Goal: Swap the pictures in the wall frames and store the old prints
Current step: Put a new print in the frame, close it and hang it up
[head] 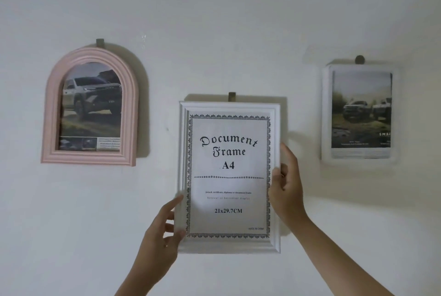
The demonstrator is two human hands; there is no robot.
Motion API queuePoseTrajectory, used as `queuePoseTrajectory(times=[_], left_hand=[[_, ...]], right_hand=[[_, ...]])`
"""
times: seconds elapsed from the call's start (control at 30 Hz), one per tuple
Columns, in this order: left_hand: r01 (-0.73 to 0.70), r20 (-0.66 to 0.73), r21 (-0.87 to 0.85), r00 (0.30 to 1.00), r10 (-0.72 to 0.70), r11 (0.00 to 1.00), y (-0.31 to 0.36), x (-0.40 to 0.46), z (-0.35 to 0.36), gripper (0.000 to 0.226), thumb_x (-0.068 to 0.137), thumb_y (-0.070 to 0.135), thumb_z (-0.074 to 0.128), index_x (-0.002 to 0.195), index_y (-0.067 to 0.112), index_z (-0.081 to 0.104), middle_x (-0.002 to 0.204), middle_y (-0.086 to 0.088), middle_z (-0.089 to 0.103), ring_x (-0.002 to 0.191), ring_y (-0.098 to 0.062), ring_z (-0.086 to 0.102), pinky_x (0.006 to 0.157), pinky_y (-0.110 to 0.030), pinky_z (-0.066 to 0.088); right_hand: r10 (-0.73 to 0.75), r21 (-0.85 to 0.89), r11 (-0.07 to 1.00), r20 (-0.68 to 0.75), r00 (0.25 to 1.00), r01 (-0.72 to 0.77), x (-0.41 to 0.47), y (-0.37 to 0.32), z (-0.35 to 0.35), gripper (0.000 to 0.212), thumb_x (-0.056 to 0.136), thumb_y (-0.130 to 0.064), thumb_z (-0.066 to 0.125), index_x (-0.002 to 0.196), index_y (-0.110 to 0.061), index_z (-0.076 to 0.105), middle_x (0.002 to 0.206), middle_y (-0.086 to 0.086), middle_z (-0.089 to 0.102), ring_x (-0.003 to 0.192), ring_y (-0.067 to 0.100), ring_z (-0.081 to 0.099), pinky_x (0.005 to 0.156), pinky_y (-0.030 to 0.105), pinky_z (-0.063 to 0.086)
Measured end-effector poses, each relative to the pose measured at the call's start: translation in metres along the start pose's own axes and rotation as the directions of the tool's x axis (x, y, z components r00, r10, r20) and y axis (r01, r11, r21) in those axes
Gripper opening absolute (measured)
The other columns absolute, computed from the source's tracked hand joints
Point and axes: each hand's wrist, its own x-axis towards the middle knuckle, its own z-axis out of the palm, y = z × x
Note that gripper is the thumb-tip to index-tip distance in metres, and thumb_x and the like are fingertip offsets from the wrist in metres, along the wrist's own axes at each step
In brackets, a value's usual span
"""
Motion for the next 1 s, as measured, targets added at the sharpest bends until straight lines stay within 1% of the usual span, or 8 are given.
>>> queuePoseTrajectory(times=[0.13,0.23,0.37,0.5,0.6,0.73,0.87,1.0], left_hand=[[-0.011,-0.016,0.024,1.0,0.012,1.0,-0.009,0.005,0.003,0.082,0.082,-0.009,0.059,0.114,0.064,0.043,0.089,0.007,0.057,0.079,-0.017,0.061,0.063,-0.018,0.053],[-0.014,-0.036,0.024,0.999,0.015,1.0,-0.013,0.004,0.006,0.079,0.084,-0.008,0.057,0.119,0.062,0.042,0.087,0.013,0.057,0.083,-0.016,0.062,0.066,-0.018,0.053],[-0.028,-0.106,0.003,0.994,0.028,1.0,-0.016,-0.003,0.014,0.077,0.085,-0.01,0.054,0.117,0.06,0.045,0.091,0.001,0.06,0.083,-0.014,0.062,0.065,-0.01,0.05],[-0.018,-0.123,0.017,0.992,0.02,1.0,-0.018,-0.005,0.015,0.077,0.085,-0.011,0.051,0.118,0.058,0.046,0.092,0.001,0.06,0.082,-0.017,0.062,0.065,-0.013,0.05],[-0.019,-0.141,0.035,0.99,0.024,0.999,-0.019,-0.006,0.014,0.076,0.085,-0.011,0.05,0.119,0.057,0.045,0.093,0.005,0.061,0.083,-0.017,0.061,0.065,-0.014,0.05],[-0.026,-0.147,0.071,0.989,0.036,0.997,-0.024,-0.004,0.013,0.072,0.085,-0.01,0.05,0.125,0.05,0.045,0.101,0.006,0.06,0.088,-0.016,0.06,0.071,-0.018,0.051],[-0.041,-0.148,0.095,0.987,0.055,0.995,-0.027,-0.005,0.011,0.07,0.085,-0.009,0.05,0.13,0.044,0.044,0.111,0.005,0.054,0.091,-0.011,0.059,0.08,-0.025,0.053],[-0.037,-0.097,0.118,0.994,0.049,0.992,-0.027,-0.01,0.011,0.078,0.085,-0.011,0.047,0.129,0.053,0.039,0.112,0.011,0.052,0.095,-0.007,0.057,0.081,-0.027,0.053]], right_hand=[[-0.034,0.017,0.999,0.008,0.999,0.034,0.0,0.006,-0.002,0.054,0.096,-0.002,0.038,0.14,-0.034,0.034,0.065,0.009,0.04,0.05,0.011,0.034,0.051,0.026,0.037],[-0.046,0.043,0.998,0.023,0.999,0.045,-0.004,0.007,-0.004,0.048,0.097,-0.006,0.041,0.137,-0.033,0.037,0.062,0.003,0.04,0.049,0.01,0.034,0.049,0.023,0.036],[-0.027,0.04,0.999,0.031,0.999,0.026,-0.007,0.009,-0.005,0.045,0.098,-0.011,0.042,0.137,-0.032,0.037,0.061,0.002,0.04,0.05,0.011,0.035,0.051,0.026,0.037],[-0.02,0.026,0.999,0.012,1.0,0.02,-0.007,0.009,-0.004,0.044,0.098,-0.012,0.042,0.139,-0.029,0.037,0.059,-0.005,0.035,0.05,0.009,0.034,0.052,0.025,0.036],[-0.022,0.02,1.0,-0.009,1.0,0.022,-0.011,0.009,-0.002,0.044,0.097,-0.014,0.045,0.138,-0.028,0.039,0.059,-0.003,0.036,0.051,0.01,0.036,0.054,0.024,0.038],[-0.01,0.016,1.0,-0.031,0.999,0.01,-0.021,0.009,-0.001,0.046,0.095,-0.014,0.05,0.133,-0.037,0.04,0.067,0.02,0.048,0.059,0.029,0.046,0.06,0.032,0.043],[0.012,-0.015,1.0,-0.065,0.998,-0.013,-0.022,0.009,0.001,0.047,0.095,-0.014,0.051,0.132,-0.04,0.04,0.066,0.019,0.051,0.06,0.03,0.047,0.06,0.029,0.044],[0.024,-0.083,0.996,-0.082,0.996,-0.031,-0.025,0.006,0.002,0.046,0.095,-0.015,0.05,0.135,-0.036,0.04,0.07,0.009,0.052,0.061,0.021,0.047,0.062,0.016,0.041]])
